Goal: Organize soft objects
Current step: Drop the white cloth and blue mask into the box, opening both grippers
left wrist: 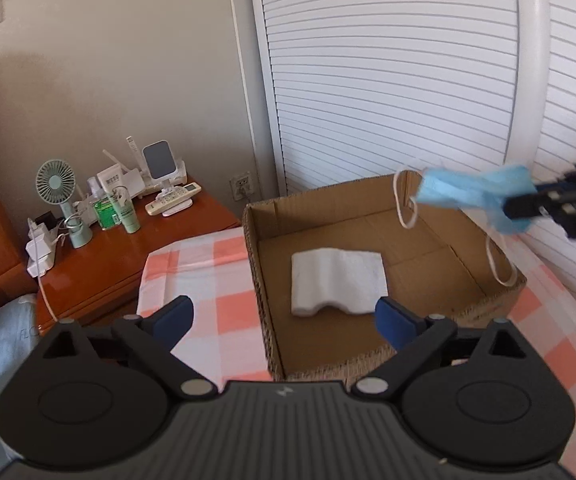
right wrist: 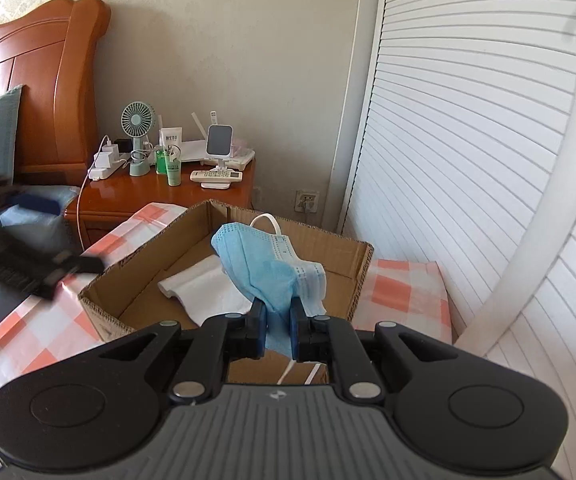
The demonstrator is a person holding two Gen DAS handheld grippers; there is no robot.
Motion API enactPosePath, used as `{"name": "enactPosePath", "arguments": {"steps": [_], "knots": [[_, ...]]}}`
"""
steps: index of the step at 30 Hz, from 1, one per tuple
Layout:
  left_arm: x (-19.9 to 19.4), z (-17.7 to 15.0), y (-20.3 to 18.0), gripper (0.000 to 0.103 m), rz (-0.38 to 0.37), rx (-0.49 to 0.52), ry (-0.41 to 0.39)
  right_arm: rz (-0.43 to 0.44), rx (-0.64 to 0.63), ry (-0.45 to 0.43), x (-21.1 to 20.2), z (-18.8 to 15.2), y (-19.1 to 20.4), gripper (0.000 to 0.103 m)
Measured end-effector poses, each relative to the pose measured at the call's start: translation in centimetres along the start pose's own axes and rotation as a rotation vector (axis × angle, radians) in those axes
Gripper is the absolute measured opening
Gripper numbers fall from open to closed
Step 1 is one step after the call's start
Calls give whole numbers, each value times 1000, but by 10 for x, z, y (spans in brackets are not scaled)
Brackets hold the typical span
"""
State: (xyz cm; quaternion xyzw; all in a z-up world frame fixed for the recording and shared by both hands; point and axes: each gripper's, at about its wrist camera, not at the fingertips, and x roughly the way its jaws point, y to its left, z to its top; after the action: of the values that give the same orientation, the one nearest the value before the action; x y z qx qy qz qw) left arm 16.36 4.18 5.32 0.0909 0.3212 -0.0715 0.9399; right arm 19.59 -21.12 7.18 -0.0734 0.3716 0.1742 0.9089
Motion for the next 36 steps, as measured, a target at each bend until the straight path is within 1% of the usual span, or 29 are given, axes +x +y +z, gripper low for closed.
{"name": "enactPosePath", "arguments": {"steps": [2, 7, 9, 10, 11, 13, 15, 17, 19, 23, 27, 29, 33, 36], "knots": [[-19, -16, 2, 101, 17, -5, -9, 6, -2, 2, 9, 10, 0, 14], [-52, -58, 0, 101, 90, -15, -19, -9, 1, 12, 46, 41, -5, 15], [-63, -72, -2, 101, 100, -40, -23, -1, 7, 29, 64, 52, -8, 20], [-65, -77, -2, 101, 100, -56, -23, -9, 7, 29, 72, 55, -8, 34], [-67, -81, -2, 101, 95, -66, -24, -34, 11, 20, 79, 57, -9, 64], [-71, -91, -2, 101, 79, -96, -25, -57, 27, 41, 93, 59, -13, 97], [-72, -96, -1, 101, 66, -127, -17, -71, 56, 40, 98, 55, -16, 98], [-71, -98, 1, 101, 56, -154, -12, -42, 77, 58, 96, 50, -18, 98], [-69, -101, 1, 101, 62, -171, -4, -42, 83, 62, 87, 44, -14, 101], [-65, -103, -4, 102, 61, -165, 5, -69, 47, 60, 66, 33, -3, 103], [-65, -106, -9, 102, 87, -158, -1, -78, 70, 72, 46, 18, 1, 103], [-66, -108, -11, 102, 89, -162, -4, -75, 74, 79, 37, 7, 3, 103], [-67, -113, -9, 102, 53, -183, -8, -94, 98, 97, 20, -21, 10, 103], [-68, -117, -10, 102, 53, -183, -5, -96, 109, 104, 6, -46, 18, 103]]}}
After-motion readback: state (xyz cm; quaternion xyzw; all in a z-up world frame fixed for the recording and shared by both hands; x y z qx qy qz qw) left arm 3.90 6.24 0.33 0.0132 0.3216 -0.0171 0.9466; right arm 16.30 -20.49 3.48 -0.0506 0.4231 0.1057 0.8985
